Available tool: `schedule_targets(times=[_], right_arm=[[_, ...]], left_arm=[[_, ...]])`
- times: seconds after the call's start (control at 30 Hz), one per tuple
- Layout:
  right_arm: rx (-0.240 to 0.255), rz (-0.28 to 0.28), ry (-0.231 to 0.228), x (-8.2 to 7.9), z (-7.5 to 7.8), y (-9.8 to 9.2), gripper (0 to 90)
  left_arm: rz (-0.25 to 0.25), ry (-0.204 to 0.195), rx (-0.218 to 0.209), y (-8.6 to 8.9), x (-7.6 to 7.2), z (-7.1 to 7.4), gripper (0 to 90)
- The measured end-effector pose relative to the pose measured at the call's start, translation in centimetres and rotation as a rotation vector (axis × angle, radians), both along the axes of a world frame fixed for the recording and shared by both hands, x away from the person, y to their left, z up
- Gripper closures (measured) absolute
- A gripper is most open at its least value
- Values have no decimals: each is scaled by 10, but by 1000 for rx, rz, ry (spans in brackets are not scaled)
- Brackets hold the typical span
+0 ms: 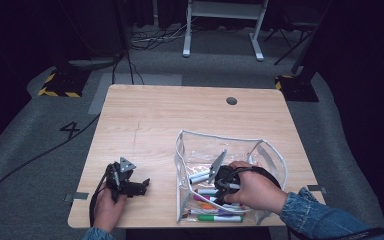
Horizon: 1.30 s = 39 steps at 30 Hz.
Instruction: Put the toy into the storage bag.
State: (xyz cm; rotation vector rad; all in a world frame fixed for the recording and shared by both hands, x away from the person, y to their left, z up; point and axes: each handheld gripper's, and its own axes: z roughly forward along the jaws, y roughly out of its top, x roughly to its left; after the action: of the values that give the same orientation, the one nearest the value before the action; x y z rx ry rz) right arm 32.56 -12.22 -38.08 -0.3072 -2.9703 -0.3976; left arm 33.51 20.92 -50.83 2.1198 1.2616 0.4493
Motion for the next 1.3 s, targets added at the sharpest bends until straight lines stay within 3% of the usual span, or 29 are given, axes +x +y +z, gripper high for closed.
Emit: schedule_targets(times=[0.1, 0.13, 0.23, 0.27, 0.3, 0.33, 0.37, 0.4, 0.5, 0.53, 0.57, 0.73, 0.77, 0.87, 1.1, 1.3], right_arm=[[1, 3, 6, 1, -2, 0, 692], [24, 8, -34, 3, -1, -1, 577], [53, 5, -110, 6, 6, -3, 505], [53, 5, -110, 6, 6, -3, 505], [79, -12, -126, 8, 11, -5, 492], [136, -42, -163, 10, 23, -10, 485], [153, -54, -177, 11, 27, -11, 474], [153, -54, -177, 11, 27, -11, 474], [244, -133, -208, 13, 48, -25, 440], [244, -133, -208, 13, 48, -25, 440], [288, -173, -218, 13, 55, -33, 438], [354, -245, -243, 14, 70, -50, 430], [383, -280, -266, 15, 78, -63, 432], [402, -318, -283, 15, 84, -74, 434], [477, -477, -336, 19, 96, -128, 442], [493, -553, -367, 20, 99, -156, 443]], left_arm=[[0, 0, 0, 0, 0, 0, 0], [-4, 5, 0, 0, 0, 0, 0], [-4, 6, -1, 0, 0, 0, 0], [-4, 6, -1, 0, 0, 0, 0], [-1, 1, 1, 0, 0, 0, 0], [0, 0, 0, 0, 0, 0, 0], [-1, 1, 1, 0, 0, 0, 0], [-1, 1, 1, 0, 0, 0, 0], [0, 0, 3, 0, 0, 0, 0], [0, 0, 3, 0, 0, 0, 0], [2, 0, 0, 0, 0, 0, 0], [0, 0, 1, 0, 0, 0, 0], [0, 0, 0, 0, 0, 0, 0], [-1, 1, 1, 0, 0, 0, 0], [2, 1, 2, 0, 0, 0, 0], [0, 0, 2, 0, 0, 0, 0]])
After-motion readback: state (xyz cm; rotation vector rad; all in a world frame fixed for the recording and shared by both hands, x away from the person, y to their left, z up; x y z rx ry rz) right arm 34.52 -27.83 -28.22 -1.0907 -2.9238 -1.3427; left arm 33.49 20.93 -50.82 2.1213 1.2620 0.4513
